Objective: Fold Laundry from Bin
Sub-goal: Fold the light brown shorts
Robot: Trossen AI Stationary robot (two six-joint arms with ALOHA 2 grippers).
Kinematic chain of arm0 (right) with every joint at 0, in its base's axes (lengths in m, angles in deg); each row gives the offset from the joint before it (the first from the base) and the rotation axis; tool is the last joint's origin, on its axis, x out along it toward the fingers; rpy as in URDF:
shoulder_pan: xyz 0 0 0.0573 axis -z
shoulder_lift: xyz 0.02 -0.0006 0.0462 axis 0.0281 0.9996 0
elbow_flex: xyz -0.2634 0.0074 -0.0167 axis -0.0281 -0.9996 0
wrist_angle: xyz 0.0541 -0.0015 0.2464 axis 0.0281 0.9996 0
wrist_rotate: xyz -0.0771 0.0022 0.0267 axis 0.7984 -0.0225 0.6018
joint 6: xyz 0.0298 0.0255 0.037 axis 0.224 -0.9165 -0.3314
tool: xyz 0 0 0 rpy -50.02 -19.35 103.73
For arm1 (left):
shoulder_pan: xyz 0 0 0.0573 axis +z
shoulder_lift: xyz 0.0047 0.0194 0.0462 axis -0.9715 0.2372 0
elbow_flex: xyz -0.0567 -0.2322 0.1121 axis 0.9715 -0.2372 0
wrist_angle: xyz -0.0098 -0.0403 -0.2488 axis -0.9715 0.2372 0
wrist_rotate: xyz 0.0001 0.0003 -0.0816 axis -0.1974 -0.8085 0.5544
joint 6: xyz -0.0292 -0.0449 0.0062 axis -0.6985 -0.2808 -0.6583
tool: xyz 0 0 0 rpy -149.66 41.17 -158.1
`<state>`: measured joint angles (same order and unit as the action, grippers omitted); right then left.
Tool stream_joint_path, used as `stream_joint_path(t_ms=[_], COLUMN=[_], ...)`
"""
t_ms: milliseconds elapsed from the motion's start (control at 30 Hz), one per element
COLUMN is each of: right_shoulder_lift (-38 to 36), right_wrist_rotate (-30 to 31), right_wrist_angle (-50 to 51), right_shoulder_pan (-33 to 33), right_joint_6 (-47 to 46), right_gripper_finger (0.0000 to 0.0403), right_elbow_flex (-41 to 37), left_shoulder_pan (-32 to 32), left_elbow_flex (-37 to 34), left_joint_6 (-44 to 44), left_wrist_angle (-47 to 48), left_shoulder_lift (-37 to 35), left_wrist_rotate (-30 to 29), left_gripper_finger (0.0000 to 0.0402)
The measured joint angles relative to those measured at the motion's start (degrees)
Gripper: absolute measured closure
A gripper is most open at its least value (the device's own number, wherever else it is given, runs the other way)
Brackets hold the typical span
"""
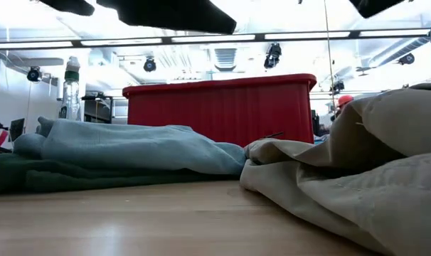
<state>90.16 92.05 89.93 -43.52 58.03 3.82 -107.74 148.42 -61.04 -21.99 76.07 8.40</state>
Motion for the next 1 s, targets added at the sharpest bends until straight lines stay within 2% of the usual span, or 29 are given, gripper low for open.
stream_joint_path(t_ms=[100, 233, 400, 533, 633, 733, 1000], right_shoulder_lift=[3.86, 9.20, 14.09, 16.36, 16.83, 16.85, 16.81], right_wrist_rotate=[-0.36, -4.72, -6.39, -11.89, -15.37, -16.09, -16.55], right_wrist_angle=[12.91, 24.13, 25.62, 26.07, 26.17, 26.56, 27.34], right_shoulder_pan=[-0.52, -1.35, -2.44, -2.51, -2.69, -3.58, -7.25], right_joint_6=[-4.28, -8.01, -7.43, -7.14, -9.14, -11.90, -21.70], right_gripper_finger=[0.0394, 0.0394, 0.0393, 0.0379, 0.0354, 0.0318, 0.0217], right_elbow_flex=[6.78, 13.16, 17.05, 19.25, 20.20, 20.44, 21.10], left_shoulder_pan=[-0.81, -1.17, -1.32, -1.88, -2.52, -3.11, -4.13], left_elbow_flex=[0.00, 0.00, 0.00, 0.02, 0.02, 0.07, 2.34], left_joint_6=[-2.51, -4.36, -5.13, -4.98, -5.06, -4.86, -4.93], left_wrist_angle=[0.04, -0.01, -2.51, -3.81, -5.48, -7.58, -10.26], left_shoulder_lift=[0.00, 0.02, 0.85, 1.83, 2.86, 4.24, 8.44], left_wrist_rotate=[1.39, 1.56, 1.81, 1.85, 1.85, 1.85, 1.85], left_gripper_finger=[0.0388, 0.0355, 0.0299, 0.0246, 0.0209, 0.0183, 0.0168])
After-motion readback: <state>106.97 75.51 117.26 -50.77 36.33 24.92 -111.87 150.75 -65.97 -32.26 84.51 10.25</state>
